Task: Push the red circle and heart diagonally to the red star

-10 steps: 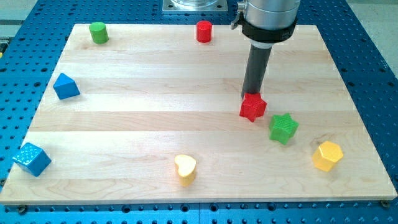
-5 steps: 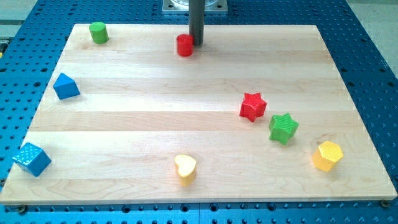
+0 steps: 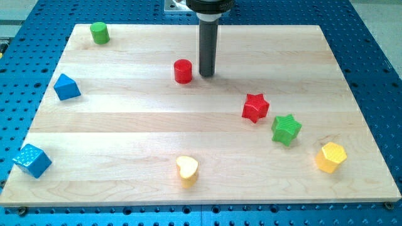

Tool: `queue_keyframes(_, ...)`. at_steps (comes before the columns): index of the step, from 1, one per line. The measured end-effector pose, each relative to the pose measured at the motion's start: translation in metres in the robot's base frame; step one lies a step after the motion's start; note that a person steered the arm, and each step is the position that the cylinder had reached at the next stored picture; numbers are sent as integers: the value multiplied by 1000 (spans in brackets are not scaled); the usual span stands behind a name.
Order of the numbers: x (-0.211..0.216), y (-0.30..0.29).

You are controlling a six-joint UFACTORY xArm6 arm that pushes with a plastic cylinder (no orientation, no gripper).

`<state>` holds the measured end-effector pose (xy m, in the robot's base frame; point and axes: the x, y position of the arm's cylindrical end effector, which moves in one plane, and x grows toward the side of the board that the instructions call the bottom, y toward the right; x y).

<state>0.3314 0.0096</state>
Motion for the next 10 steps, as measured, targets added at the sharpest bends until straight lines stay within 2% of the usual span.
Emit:
queue_keyframes(1,-53,-56)
queue_keyframes(2,-5,-76)
queue_keyframes(3,50,-32)
queue_keyframes(4,47,-1)
queue_keyframes(6,48,15)
queue_keyframes(7,65,-18)
queue_keyframes(9,161,-57)
queue_keyframes(10,166,-21)
